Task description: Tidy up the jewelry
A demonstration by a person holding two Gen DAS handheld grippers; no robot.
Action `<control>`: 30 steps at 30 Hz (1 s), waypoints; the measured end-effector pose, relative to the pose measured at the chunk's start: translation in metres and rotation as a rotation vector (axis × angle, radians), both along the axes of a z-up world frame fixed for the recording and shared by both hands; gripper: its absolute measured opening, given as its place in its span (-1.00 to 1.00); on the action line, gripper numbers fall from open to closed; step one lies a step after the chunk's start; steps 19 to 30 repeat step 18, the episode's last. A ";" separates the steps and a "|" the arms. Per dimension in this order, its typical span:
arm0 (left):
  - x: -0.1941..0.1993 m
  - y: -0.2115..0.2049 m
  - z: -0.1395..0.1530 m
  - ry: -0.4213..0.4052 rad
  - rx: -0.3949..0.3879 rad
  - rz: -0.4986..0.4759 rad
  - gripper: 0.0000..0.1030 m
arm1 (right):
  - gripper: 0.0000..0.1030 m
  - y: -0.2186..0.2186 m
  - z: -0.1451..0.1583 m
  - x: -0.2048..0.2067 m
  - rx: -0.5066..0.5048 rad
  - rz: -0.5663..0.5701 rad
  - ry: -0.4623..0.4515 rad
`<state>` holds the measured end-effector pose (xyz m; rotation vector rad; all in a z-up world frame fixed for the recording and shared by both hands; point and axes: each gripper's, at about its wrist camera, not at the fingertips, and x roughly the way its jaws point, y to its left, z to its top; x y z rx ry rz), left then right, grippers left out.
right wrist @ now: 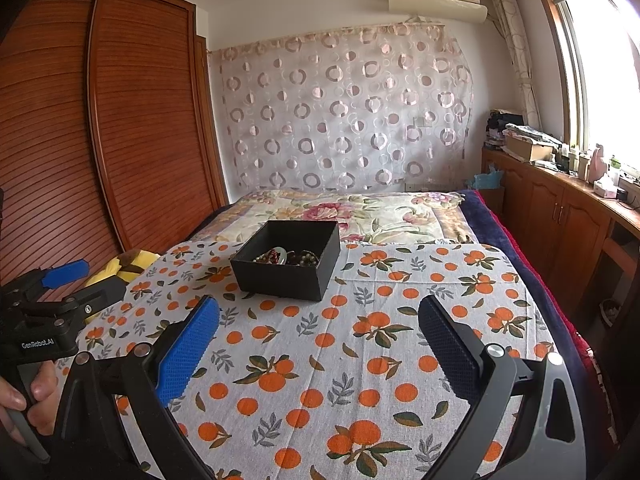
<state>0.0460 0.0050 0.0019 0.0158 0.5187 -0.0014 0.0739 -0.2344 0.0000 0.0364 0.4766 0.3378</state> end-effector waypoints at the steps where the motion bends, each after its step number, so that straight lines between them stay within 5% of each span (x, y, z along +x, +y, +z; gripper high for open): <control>1: -0.001 0.000 0.000 0.000 -0.002 0.000 0.85 | 0.95 0.000 -0.001 0.000 0.000 0.000 0.000; 30: -0.002 0.001 0.001 -0.008 0.006 0.005 0.85 | 0.95 0.001 -0.001 0.000 0.000 0.001 0.000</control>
